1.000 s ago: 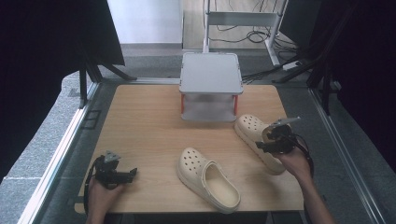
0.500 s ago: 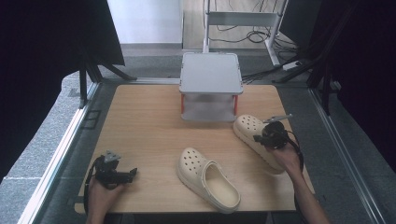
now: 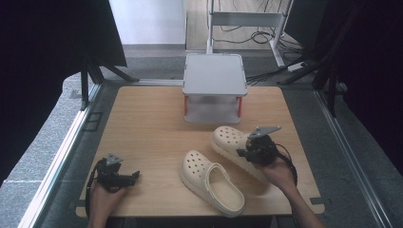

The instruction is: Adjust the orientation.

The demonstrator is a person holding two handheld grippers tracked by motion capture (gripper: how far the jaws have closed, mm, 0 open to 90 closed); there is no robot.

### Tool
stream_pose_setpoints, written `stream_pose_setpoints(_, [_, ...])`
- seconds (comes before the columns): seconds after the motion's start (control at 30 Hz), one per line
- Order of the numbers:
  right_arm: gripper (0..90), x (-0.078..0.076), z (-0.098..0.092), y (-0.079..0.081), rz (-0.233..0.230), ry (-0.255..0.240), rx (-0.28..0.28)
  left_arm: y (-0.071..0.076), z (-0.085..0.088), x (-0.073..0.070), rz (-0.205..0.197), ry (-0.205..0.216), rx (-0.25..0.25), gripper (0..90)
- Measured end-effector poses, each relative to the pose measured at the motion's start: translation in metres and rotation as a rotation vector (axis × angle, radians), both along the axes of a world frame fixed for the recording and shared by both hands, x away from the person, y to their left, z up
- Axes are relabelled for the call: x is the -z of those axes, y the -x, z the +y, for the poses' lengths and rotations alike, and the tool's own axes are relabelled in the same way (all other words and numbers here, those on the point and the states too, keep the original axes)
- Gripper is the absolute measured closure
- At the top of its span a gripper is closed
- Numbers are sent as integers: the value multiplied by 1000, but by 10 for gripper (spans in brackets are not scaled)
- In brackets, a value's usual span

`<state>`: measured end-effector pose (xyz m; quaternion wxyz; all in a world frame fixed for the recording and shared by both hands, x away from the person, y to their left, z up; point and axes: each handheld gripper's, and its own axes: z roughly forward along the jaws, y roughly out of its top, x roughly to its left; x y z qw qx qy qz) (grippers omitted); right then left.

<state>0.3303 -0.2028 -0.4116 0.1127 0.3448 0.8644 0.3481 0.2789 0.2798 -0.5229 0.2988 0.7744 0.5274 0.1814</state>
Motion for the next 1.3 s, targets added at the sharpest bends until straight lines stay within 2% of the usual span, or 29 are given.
stream_pose_setpoints(0.23, [765, 20, 25, 5, 40, -8, -33, 0, 0, 0, 0, 0, 0, 0])
stream_pose_setpoints(0.43, [762, 26, 28, 8, 56, -21, -35, 0, 0, 0, 0, 0, 0, 0])
stream_pose_setpoints(0.73, [726, 34, 34, 11, 96, -34, -72, 0, 0, 0, 0, 0, 0, 0])
stream_pose_setpoints(0.83, [674, 31, 34, 11, 82, -31, -73, 0, 0, 0, 0, 0, 0, 0])
stream_pose_setpoints(0.93, [571, 26, 31, 10, 55, -22, -62, 0, 0, 0, 0, 0, 0, 0])
stream_pose_setpoints(1.03, [484, 21, 24, 11, 64, -35, -60, 0, 0, 0, 0, 0, 0, 0])
stream_pose_setpoints(1.13, [399, 16, 16, 15, 54, -30, -68, 0, 0, 0, 0, 0, 0, 0])
stream_pose_setpoints(1.2, [301, 13, 11, 17, 55, -46, -89, 0, 0, 0, 0, 0, 0, 0])
stream_pose_setpoints(1.3, [241, 12, 6, 22, 70, -48, -95, 0, 0, 0, 0, 0, 0, 0])
